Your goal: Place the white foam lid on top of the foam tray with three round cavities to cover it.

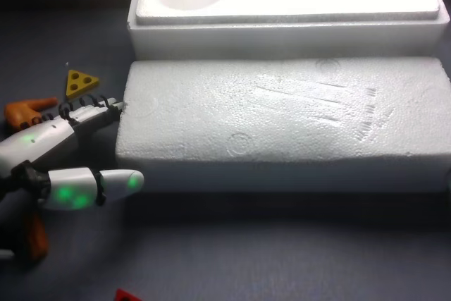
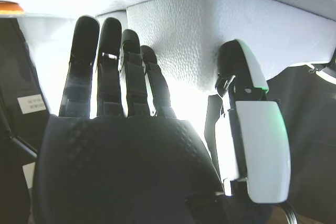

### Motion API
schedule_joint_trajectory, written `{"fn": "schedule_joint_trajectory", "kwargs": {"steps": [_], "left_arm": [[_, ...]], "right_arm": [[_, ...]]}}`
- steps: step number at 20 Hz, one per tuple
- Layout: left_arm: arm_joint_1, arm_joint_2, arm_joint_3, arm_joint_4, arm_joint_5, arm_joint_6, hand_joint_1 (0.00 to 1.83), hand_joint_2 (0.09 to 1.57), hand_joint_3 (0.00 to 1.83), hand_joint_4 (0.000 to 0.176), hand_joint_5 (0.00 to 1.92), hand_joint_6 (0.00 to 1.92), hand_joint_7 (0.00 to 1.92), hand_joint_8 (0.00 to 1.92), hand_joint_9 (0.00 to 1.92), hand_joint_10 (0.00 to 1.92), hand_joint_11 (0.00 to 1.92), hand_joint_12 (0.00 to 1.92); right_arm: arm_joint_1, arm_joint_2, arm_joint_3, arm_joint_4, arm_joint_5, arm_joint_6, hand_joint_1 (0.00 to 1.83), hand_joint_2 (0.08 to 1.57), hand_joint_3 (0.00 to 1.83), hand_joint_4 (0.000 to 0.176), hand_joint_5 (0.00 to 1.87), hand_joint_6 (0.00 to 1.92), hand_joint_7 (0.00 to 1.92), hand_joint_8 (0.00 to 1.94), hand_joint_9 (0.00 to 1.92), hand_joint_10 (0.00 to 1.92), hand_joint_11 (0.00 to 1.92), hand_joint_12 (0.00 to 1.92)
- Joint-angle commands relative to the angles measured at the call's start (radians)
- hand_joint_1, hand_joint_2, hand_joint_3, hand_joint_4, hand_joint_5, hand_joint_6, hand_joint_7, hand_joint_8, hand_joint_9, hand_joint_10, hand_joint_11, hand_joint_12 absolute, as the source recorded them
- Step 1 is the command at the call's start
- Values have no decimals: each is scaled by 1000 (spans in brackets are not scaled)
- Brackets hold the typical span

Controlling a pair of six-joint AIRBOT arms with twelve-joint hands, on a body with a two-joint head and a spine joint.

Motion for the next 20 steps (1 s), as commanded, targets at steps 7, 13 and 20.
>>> {"fn": "schedule_joint_trajectory", "kwargs": {"steps": [7,13,20], "left_arm": [[52,48,-84,30,-257,-34,406,1069,9,22,173,28,0,0,0,0,0,0],[70,112,-155,64,-370,-46,279,1086,11,8,148,13,0,0,0,0,0,0],[44,184,-196,100,-439,-39,366,1083,1,0,169,17,0,0,0,0,0,0]], "right_arm": [[-8,54,-75,-77,213,33,440,1244,0,0,121,14,204,33,19,718,0,1701],[-54,140,-157,-119,341,51,354,1230,0,0,107,36,107,16,5,492,0,1620],[-32,210,-188,-174,394,49,293,1214,0,0,69,85,58,5,0,332,0,1471]]}}
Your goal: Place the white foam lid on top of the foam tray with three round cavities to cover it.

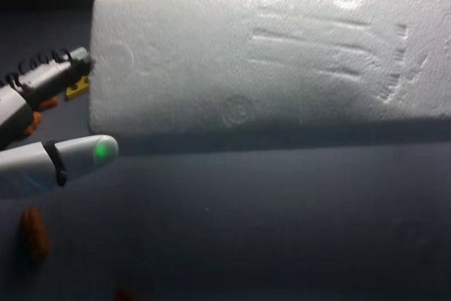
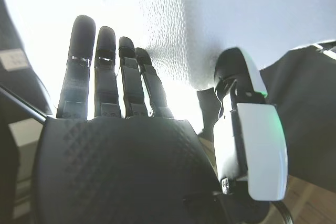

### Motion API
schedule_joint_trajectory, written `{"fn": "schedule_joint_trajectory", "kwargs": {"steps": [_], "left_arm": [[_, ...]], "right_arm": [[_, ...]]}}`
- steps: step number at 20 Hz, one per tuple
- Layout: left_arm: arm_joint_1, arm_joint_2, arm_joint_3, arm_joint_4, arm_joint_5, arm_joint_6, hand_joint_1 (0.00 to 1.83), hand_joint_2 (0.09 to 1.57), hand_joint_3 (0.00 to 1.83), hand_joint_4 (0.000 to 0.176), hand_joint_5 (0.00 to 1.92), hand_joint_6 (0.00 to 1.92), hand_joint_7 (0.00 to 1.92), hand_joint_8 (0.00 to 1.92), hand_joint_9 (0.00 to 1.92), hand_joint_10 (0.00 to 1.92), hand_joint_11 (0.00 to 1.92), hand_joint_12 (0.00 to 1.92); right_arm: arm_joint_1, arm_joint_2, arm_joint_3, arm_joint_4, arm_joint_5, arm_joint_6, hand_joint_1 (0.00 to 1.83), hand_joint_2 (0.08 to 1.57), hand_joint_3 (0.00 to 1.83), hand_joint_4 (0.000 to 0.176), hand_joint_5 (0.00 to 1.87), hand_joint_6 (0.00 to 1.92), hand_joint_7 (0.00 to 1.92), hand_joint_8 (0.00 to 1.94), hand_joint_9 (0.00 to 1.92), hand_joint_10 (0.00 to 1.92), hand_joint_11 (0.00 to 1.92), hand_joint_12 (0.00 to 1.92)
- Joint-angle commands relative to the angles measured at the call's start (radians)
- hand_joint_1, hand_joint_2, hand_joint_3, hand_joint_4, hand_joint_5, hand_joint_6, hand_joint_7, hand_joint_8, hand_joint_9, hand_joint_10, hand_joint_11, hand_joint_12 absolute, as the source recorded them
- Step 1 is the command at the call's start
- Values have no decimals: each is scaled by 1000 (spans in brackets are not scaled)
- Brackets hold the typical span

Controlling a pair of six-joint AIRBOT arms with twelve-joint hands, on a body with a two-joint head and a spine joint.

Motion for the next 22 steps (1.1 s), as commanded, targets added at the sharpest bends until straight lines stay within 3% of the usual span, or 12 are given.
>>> {"fn": "schedule_joint_trajectory", "kwargs": {"steps": [1,2,3,7,11,13,14,15,16,17,20,22], "left_arm": [[-36,1,2,81,-137,-5,366,1083,1,0,169,17,0,0,0,0,0,0],[-60,-2,11,89,-122,1,344,1076,0,0,167,16,0,0,0,0,0,0],[-85,-7,20,97,-100,8,375,1067,0,0,173,17,0,0,0,0,0,0],[-195,-56,87,136,-43,-12,453,1094,8,0,196,25,1,0,0,0,0,0],[-276,-94,142,157,9,-21,583,1112,10,0,208,27,17,5,0,0,0,0],[-312,-110,168,159,33,-22,627,1106,5,0,220,29,33,10,0,0,0,0],[-324,-116,180,160,43,-23,634,1104,3,0,218,27,29,7,0,0,0,0],[-342,-126,196,160,56,-25,627,1106,4,0,220,27,24,4,0,0,0,0],[-358,-136,210,160,67,-28,620,1106,4,0,224,28,25,5,0,0,0,0],[-371,-144,224,159,82,-28,619,1102,1,0,234,31,39,10,0,0,0,0],[-411,-173,270,153,125,-30,580,1099,0,0,266,42,53,12,0,0,0,0],[-427,-191,296,147,145,-34,566,1107,3,0,277,45,59,12,0,0,0,0]], "right_arm": [[25,13,-1,-90,136,5,293,1214,0,0,69,85,58,5,0,332,0,1471],[37,16,4,-93,135,4,309,1209,0,0,13,283,77,9,0,338,0,1546],[51,18,13,-94,129,4,297,1194,0,0,0,457,155,37,0,557,0,1675],[121,19,52,-105,88,-1,362,1215,5,0,0,584,211,63,0,839,0,1855],[192,18,88,-122,24,-9,437,1228,8,0,0,752,187,88,0,702,0,1891],[243,11,113,-126,-23,-22,481,1257,13,0,0,605,152,104,0,520,0,1839],[264,8,124,-133,-38,-23,504,1264,11,0,0,578,163,151,0,657,0,1894],[296,1,141,-135,-68,-31,509,1266,3,0,0,604,107,365,0,842,0,1916],[315,-3,151,-138,-86,-32,497,1267,1,0,0,568,21,583,0,928,0,1920],[334,-8,164,-139,-106,-35,515,1262,0,0,0,512,3,656,0,933,0,1921],[396,-34,209,-139,-177,-45,560,1255,0,0,0,258,0,573,0,771,0,1906],[429,-55,237,-140,-222,-48,573,1268,3,0,0,329,0,640,0,868,0,1920]]}}
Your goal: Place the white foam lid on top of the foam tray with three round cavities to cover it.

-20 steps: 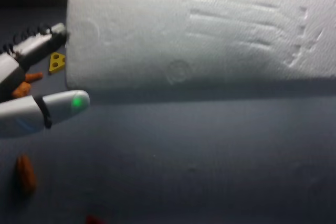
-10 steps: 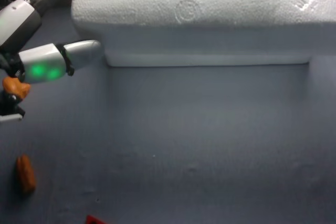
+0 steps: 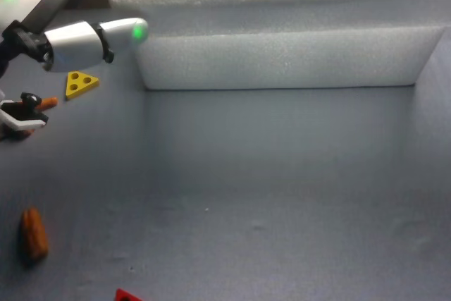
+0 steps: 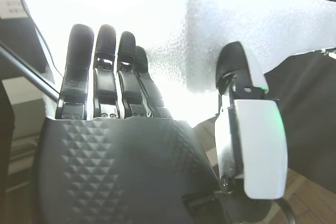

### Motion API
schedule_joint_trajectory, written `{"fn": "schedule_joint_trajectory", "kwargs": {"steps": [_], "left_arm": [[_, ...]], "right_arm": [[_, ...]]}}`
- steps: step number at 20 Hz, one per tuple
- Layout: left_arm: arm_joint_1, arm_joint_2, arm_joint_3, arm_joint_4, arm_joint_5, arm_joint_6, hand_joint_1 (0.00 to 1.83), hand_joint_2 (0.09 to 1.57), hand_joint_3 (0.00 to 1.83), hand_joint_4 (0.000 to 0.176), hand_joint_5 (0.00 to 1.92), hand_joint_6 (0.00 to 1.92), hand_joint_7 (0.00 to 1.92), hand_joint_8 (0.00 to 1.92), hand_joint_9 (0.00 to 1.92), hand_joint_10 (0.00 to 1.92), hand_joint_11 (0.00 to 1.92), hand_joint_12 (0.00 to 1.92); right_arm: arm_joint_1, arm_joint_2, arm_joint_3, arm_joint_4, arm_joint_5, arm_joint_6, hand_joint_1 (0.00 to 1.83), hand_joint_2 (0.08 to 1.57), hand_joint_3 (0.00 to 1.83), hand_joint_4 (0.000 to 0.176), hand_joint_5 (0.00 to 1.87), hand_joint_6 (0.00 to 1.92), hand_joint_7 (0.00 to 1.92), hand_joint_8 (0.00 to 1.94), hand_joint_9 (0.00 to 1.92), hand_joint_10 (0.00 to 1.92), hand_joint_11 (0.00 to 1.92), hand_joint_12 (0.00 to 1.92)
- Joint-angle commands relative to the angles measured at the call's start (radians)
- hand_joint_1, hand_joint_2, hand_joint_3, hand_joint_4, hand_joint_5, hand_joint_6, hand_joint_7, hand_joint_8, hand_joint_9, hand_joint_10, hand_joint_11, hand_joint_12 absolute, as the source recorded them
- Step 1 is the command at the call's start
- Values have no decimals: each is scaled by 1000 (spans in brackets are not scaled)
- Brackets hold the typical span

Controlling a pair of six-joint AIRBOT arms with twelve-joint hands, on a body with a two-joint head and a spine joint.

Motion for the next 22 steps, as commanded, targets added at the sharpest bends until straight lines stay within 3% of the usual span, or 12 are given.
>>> {"fn": "schedule_joint_trajectory", "kwargs": {"steps": [1,3,4,8,10,11,12,14,15,18,20,22], "left_arm": [[-24,-21,-1,113,-104,-11,569,1109,4,0,275,42,59,10,0,0,35,17],[-49,-43,32,113,-65,-17,558,1117,6,0,268,35,94,20,4,2,14,11],[-59,-52,47,113,-53,-20,548,1127,0,0,274,12,107,14,29,4,2,260],[-98,-79,91,112,-6,-25,533,1128,0,0,286,7,139,2,64,10,0,621],[-115,-88,107,112,12,-22,557,1142,1,0,271,7,103,4,59,6,0,795],[-121,-93,118,110,24,-24,564,1157,2,0,251,1,46,2,29,10,0,1034],[-123,-98,128,105,29,-26,572,1164,2,0,251,0,45,1,22,6,0,1024],[-131,-110,146,102,51,-31,556,1161,1,0,251,2,37,4,25,10,0,926],[-132,-115,154,101,63,-32,532,1158,0,0,247,0,34,2,24,9,0,920],[-123,-126,169,90,82,-43,512,1149,0,0,240,0,37,1,5,1,0,848],[-117,-129,173,85,86,-48,524,1144,0,0,242,0,67,3,36,9,0,990],[-115,-129,176,81,93,-47,506,1146,1,0,192,0,19,2,0,0,0,882]], "right_arm": [[18,-12,0,-128,79,8,556,1262,0,0,0,352,0,628,0,884,0,1921],[48,-30,28,-126,42,8,563,1243,0,0,0,554,0,891,0,1207,0,1921],[66,-42,45,-126,22,8,592,1238,0,0,0,571,0,994,0,1332,0,1921],[108,-74,88,-124,-26,8,602,1220,0,0,0,572,0,1030,0,1372,0,1921],[122,-86,105,-121,-42,8,567,1254,3,0,0,338,0,834,0,1225,0,1921],[132,-93,116,-122,-55,8,518,1258,3,0,0,13,0,188,0,298,0,1921],[141,-101,125,-122,-65,8,529,1248,0,0,0,144,32,63,0,168,0,1921],[150,-113,140,-121,-81,8,544,1229,0,0,0,286,93,165,0,688,0,1921],[153,-116,145,-121,-87,8,556,1214,0,0,0,255,35,277,0,657,0,1921],[161,-125,161,-120,-114,8,557,1202,0,0,0,590,1,911,0,1371,39,1921],[161,-126,164,-114,-120,8,564,1212,2,0,0,270,0,751,0,1215,1,1921],[161,-129,167,-107,-126,8,630,1224,4,0,0,633,0,1074,44,1475,122,1921]]}}
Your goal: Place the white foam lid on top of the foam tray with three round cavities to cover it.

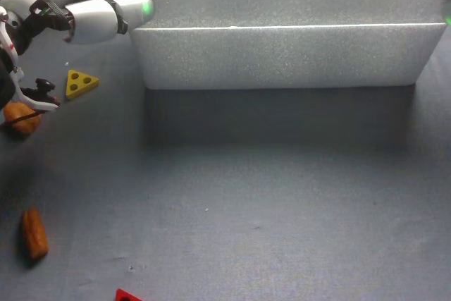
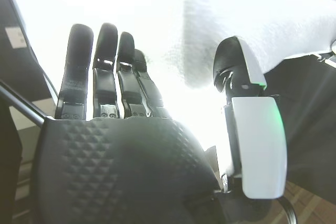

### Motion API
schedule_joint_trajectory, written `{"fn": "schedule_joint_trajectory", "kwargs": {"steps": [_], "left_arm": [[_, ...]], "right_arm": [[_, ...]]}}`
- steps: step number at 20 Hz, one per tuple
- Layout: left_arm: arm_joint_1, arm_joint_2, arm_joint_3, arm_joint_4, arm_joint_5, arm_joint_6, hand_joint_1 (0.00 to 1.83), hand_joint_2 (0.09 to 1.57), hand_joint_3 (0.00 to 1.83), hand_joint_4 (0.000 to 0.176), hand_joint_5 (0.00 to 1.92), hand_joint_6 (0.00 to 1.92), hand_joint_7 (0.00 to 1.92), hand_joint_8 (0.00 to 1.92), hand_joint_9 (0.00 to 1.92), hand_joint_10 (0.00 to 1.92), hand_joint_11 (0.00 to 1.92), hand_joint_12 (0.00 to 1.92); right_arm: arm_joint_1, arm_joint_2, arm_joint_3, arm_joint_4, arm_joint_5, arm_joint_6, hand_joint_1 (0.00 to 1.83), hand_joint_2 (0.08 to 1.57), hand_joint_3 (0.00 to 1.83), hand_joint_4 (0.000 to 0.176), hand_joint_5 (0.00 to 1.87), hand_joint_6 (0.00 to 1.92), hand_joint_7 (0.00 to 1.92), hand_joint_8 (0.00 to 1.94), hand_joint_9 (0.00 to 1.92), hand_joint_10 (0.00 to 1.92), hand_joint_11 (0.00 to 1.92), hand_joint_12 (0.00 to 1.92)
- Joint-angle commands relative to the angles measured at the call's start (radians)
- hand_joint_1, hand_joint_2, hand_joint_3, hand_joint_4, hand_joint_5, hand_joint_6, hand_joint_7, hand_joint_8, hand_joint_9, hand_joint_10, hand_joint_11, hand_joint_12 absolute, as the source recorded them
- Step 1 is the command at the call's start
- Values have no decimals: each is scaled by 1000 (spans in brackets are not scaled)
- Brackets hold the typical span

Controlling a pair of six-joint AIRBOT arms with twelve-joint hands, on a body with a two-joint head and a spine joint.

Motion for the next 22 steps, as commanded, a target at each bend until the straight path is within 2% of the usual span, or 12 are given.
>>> {"fn": "schedule_joint_trajectory", "kwargs": {"steps": [1,4,6,9,10,11,12,13,17,18,19,22], "left_arm": [[-11,-16,-6,88,-131,-6,509,1148,1,0,166,0,10,0,0,0,0,880],[-9,-22,4,79,-119,-6,515,1151,0,0,116,0,0,0,0,0,0,839],[-9,-34,19,68,-106,-6,524,1145,0,9,92,0,0,0,0,0,0,836],[-10,-46,38,63,-79,-6,459,1126,0,38,2,0,0,0,0,0,0,788],[-10,-50,44,59,-73,-6,446,1129,0,28,0,0,0,0,0,0,0,726],[-10,-52,46,59,-68,-6,444,1123,0,26,0,0,0,0,0,0,0,684],[-11,-55,50,56,-61,-5,439,1112,0,31,0,0,0,0,0,0,0,674],[-10,-56,52,52,-59,-5,440,1098,0,41,0,0,0,0,0,0,0,701],[-10,-57,56,47,-52,1,429,1089,0,36,0,0,0,0,0,0,0,1056],[-11,-57,56,45,-48,5,433,1086,0,49,0,0,0,0,0,0,0,1116],[-10,-58,58,42,-44,7,418,1085,0,42,0,0,0,0,0,0,0,1130],[6,-58,62,24,-38,7,404,1090,0,8,0,0,0,0,0,0,0,992]], "right_arm": [[14,-11,-5,-87,112,10,634,1221,2,0,0,644,0,1032,8,1432,49,1921],[14,-17,8,-78,97,10,581,1223,3,0,0,629,0,836,0,1272,0,1921],[14,-22,22,-68,81,10,563,1230,5,0,0,427,0,507,0,893,0,1842],[14,-27,40,-61,63,10,577,1224,0,0,0,330,0,782,0,1252,0,1919],[14,-27,45,-58,58,10,544,1241,7,0,0,101,0,351,0,732,0,1869],[14,-27,46,-57,57,10,523,1243,6,0,0,19,23,289,0,725,0,1823],[14,-27,47,-53,55,10,527,1250,4,0,0,3,29,436,0,1003,0,1875],[14,-27,50,-52,51,10,521,1249,2,0,0,0,16,473,0,977,0,1832],[14,-27,56,-44,44,3,499,1281,5,0,0,0,0,8,0,243,0,1552],[14,-27,58,-43,43,3,497,1282,2,0,0,0,19,8,0,373,0,1585],[14,-27,57,-42,42,3,497,1282,1,0,0,0,3,1,0,276,0,1591],[14,-28,57,-38,39,3,488,1273,0,0,0,0,54,19,0,524,0,1663]]}}
